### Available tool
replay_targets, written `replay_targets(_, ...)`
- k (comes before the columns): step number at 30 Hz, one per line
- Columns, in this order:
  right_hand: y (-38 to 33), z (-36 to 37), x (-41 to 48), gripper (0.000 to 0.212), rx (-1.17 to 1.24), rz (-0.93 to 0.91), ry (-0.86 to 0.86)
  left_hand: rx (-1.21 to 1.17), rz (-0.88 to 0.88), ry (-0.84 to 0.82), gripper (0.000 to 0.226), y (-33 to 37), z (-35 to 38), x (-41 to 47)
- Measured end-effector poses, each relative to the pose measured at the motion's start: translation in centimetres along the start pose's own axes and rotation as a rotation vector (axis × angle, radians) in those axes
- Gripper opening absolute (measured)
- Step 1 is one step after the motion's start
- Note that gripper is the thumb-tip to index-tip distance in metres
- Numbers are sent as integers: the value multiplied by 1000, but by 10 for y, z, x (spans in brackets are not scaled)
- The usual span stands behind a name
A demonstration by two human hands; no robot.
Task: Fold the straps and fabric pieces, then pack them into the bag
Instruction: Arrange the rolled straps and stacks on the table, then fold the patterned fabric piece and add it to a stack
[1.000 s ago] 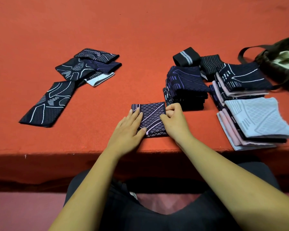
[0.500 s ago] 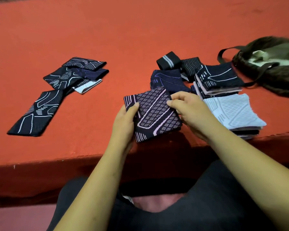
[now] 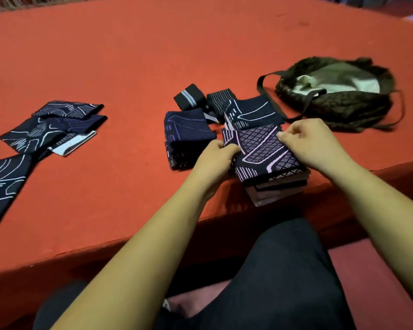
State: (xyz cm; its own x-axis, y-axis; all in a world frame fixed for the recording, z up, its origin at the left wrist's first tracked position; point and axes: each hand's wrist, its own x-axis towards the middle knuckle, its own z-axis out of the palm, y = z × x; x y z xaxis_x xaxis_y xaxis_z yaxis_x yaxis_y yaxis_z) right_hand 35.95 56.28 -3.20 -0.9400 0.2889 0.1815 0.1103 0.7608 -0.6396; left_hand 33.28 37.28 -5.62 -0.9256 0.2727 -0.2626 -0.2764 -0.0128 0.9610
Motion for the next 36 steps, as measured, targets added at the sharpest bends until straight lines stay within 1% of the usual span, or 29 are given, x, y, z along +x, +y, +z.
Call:
replay_targets(2,15,-4,5,27,-50,17,27,125,16,13,53,-4,8,4)
replay_targets(3,24,-2,6,27,-74,17,32,215,65,1,57,-7,10,7)
replay_targets(6,44,10,3,25,-140,-9,35,540,266,-9,52,-16,13,8)
replay_targets(8,52,19,-1,22,-109,0,46,719,375,16,41,-19,14,9)
replay_targets(9,55,23,-2,20,-87,10,62,769,415,20,37,-21,15,11)
replay_targets(11,57,25,-2,18,-57,15,104,840,447,30,38,-28,16,14)
replay_targets(14,61,29,-2,17,-87,-26,133,942,388,22,51,-40,13,19)
replay_targets(15,63,30,-2,17,-115,-43,127,947,353,12,56,-42,11,19)
replay_targets(17,64,28,-2,18,-142,-52,98,886,327,-16,60,-39,7,18)
replay_targets(19,58,20,1,18,-134,-57,99,836,372,-41,56,-27,0,13)
replay_targets(22,38,6,12,20,-182,-89,184,857,487,-14,42,1,-18,5)
replay_targets(25,1,2,20,19,-205,-135,207,783,483,64,22,26,-50,-3)
replay_targets(29,-69,31,23,19,-87,-231,123,713,413,212,6,42,-116,-12)
replay_targets(33,-143,82,15,20,39,-317,33,710,293,367,7,39,-195,-30)
replay_targets(36,-188,130,7,19,81,-318,-113,702,214,493,11,31,-254,-53)
